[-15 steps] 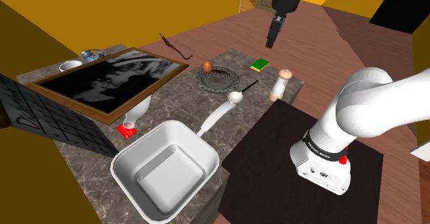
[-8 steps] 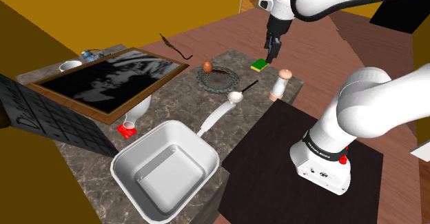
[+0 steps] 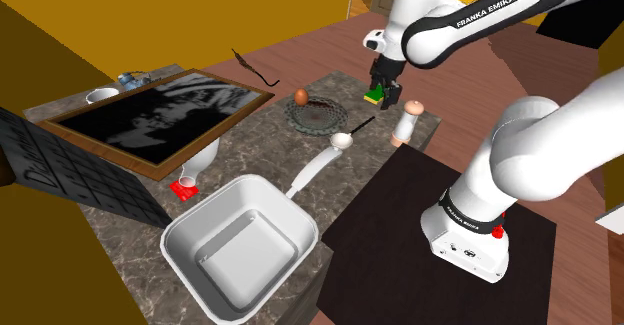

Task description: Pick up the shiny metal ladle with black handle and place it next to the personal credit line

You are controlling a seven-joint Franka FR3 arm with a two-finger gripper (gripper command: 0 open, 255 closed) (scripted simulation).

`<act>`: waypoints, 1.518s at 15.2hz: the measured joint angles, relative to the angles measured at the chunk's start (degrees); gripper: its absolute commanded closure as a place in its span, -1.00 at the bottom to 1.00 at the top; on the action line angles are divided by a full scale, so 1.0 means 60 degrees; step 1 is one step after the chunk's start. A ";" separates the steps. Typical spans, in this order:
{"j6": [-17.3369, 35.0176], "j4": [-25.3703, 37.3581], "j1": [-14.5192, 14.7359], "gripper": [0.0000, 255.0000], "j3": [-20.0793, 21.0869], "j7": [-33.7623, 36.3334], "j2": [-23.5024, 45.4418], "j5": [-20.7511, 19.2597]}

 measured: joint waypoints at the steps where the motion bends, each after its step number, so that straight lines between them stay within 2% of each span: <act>1: 0.0475 -0.0067 0.0075 -1.00 -0.0266 -0.0422 0.0387 -0.0119; 4: 0.1837 0.0146 0.0537 -1.00 -0.1146 -0.1913 0.1861 -0.0066; 6: 0.2750 0.0372 0.1030 -1.00 -0.1717 -0.3106 0.2966 0.0408; 8: 0.3596 0.0587 0.1607 -1.00 -0.2107 -0.4623 0.4095 0.1467; 10: 0.4409 0.0793 0.1751 -1.00 -0.2025 -0.6790 0.5270 0.3273; 12: 0.4909 0.1243 0.1196 -1.00 -0.1083 -0.9065 0.6360 0.5286; 13: 0.5176 0.1516 0.0547 -1.00 -0.0349 -1.0182 0.6923 0.6176; 14: 0.5320 0.1631 0.0157 -1.00 0.0070 -1.0724 0.7186 0.6529; 19: 0.5933 0.1952 -0.0983 -1.00 0.1302 -1.1617 0.8059 0.7400; 23: 0.6253 0.2165 -0.1528 -1.00 0.1908 -1.1895 0.8560 0.7702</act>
